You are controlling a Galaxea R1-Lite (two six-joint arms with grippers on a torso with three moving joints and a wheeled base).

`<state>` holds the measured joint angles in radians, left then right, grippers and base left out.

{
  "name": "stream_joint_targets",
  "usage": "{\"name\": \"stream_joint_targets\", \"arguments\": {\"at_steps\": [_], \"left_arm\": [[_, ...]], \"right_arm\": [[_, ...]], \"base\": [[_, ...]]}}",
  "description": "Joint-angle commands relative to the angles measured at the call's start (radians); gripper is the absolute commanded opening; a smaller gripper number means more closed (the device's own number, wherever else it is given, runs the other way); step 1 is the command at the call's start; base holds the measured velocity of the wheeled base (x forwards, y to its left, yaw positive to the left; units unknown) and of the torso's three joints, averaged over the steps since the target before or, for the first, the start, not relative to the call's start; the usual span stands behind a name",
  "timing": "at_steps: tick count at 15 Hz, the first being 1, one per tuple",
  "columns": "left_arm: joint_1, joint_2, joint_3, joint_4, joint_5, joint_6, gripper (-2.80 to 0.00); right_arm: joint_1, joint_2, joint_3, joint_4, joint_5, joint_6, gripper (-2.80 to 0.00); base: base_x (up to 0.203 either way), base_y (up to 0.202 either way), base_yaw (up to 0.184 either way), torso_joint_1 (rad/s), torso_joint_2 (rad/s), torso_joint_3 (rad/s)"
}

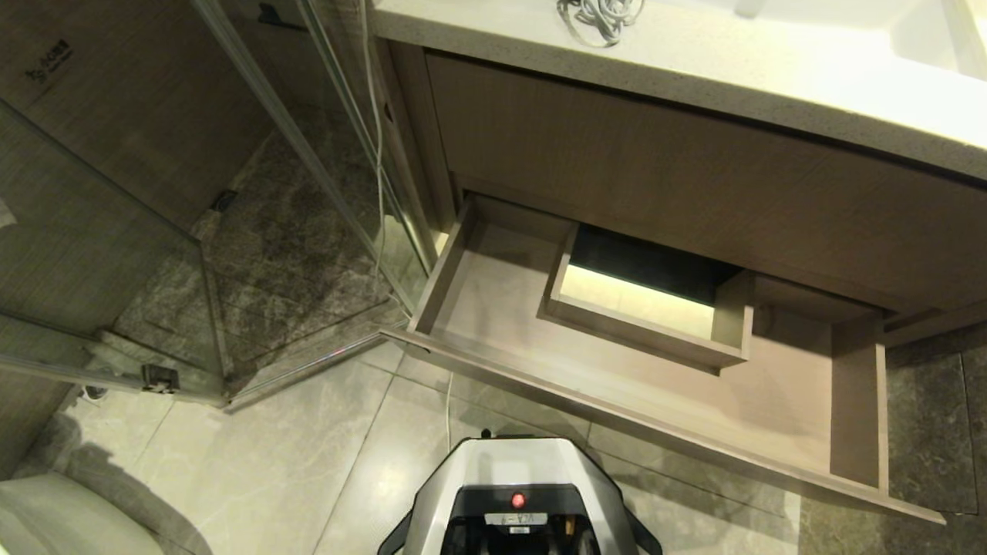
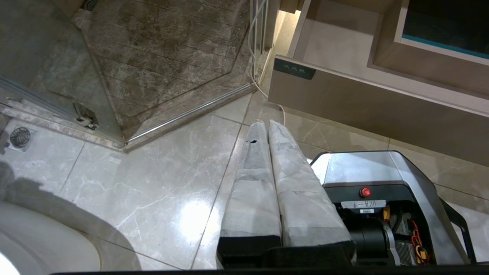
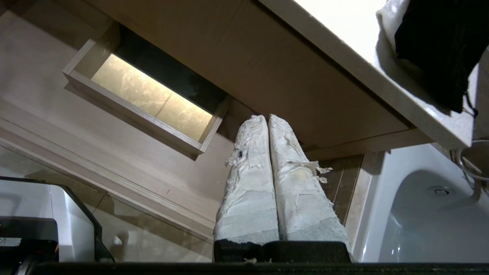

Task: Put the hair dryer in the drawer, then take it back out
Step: Close the drawer

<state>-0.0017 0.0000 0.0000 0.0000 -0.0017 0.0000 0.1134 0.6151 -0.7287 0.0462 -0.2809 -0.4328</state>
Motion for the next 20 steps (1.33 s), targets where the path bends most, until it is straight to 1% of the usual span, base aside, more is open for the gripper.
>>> {"name": "stream_joint_targets", "arguments": {"at_steps": [1, 6, 14, 16, 20], "left_arm": [[0.0, 0.0, 0.002, 0.0, 0.0, 0.0, -2.8], [0.0, 0.0, 0.002, 0.0, 0.0, 0.0, -2.8], [0.0, 0.0, 0.002, 0.0, 0.0, 0.0, -2.8], [0.0, 0.0, 0.002, 0.0, 0.0, 0.0, -2.8], [0.0, 0.0, 0.002, 0.0, 0.0, 0.0, -2.8]], "right_arm": [[0.0, 0.0, 0.0, 0.001, -0.001, -0.003, -2.8], [-0.006, -0.014, 0.009, 0.012, -0.003, -0.003, -2.8], [-0.008, -0.029, 0.009, 0.011, -0.003, -0.003, -2.8], [-0.008, -0.029, 0.011, 0.012, -0.003, -0.003, -2.8], [-0.009, -0.04, 0.022, 0.007, -0.003, -0.003, -2.8]], "base": [[0.0, 0.0, 0.0, -0.202, 0.33, 0.125], [0.0, 0.0, 0.0, -0.238, 0.38, 0.141], [0.0, 0.0, 0.0, -0.351, 0.51, 0.155], [0.0, 0.0, 0.0, -0.172, 0.38, 0.176], [0.0, 0.0, 0.0, -0.047, 0.42, 0.364]]}}
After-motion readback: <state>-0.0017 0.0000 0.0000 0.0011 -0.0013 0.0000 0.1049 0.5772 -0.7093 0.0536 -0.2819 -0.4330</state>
